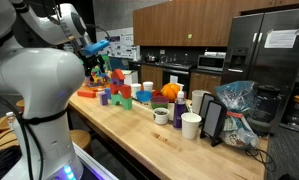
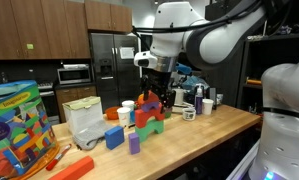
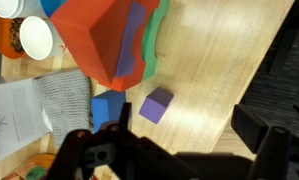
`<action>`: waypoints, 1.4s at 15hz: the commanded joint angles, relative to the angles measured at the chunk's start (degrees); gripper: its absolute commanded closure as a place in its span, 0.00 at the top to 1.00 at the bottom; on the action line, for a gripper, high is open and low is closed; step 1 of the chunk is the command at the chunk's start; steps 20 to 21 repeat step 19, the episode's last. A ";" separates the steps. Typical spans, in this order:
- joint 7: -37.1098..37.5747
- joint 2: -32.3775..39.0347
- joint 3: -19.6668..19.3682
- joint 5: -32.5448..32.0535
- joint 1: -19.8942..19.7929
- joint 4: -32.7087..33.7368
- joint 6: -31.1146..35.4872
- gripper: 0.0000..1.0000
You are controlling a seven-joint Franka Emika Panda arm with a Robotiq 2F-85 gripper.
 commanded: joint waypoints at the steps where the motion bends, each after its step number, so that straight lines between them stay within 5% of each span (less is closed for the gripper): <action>1: -4.25 -0.92 -1.21 2.57 0.74 -0.56 0.92 1.00; 21: -4.71 -0.06 0.14 3.60 0.07 0.04 0.15 1.00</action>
